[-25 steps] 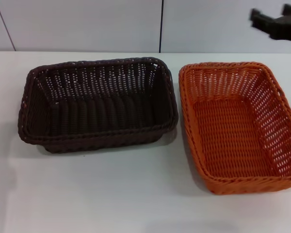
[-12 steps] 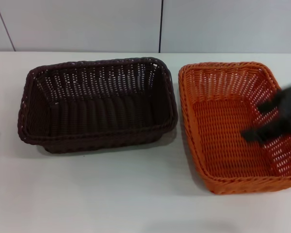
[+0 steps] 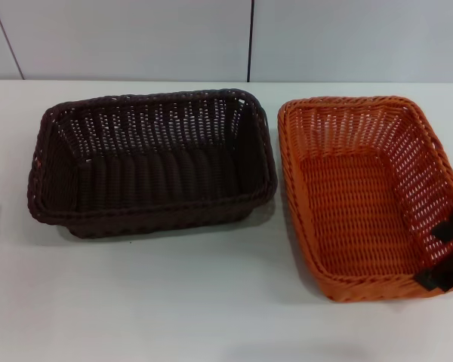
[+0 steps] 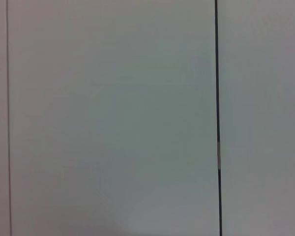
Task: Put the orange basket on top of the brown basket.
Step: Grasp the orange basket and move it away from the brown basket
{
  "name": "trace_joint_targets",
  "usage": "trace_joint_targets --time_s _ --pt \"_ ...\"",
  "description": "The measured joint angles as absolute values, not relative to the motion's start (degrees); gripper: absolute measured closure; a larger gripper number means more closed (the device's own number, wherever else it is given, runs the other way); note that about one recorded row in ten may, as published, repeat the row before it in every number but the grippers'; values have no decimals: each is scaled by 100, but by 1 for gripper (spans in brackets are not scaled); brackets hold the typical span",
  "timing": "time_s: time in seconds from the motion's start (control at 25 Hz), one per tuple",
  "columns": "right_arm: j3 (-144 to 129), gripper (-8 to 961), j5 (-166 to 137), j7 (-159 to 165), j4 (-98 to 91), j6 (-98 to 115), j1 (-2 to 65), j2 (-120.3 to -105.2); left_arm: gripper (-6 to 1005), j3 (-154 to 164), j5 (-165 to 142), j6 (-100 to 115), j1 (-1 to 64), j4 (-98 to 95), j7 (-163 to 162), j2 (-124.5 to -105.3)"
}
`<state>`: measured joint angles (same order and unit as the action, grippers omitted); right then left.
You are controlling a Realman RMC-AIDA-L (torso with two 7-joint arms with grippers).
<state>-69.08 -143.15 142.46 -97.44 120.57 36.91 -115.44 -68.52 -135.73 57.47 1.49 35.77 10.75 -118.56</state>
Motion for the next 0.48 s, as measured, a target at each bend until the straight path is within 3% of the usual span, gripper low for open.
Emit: trace_joint_targets --time_s 0.2,0.48 --pt "-7245 164 -14860 13946 -9293 11771 3909 -11819 275 -6804 -13543 5651 210 3573 930 -11856" --pt "-7692 165 -15072 13910 -8790 11387 4108 -11837 275 -6778 -13543 5646 215 3554 909 -11857"
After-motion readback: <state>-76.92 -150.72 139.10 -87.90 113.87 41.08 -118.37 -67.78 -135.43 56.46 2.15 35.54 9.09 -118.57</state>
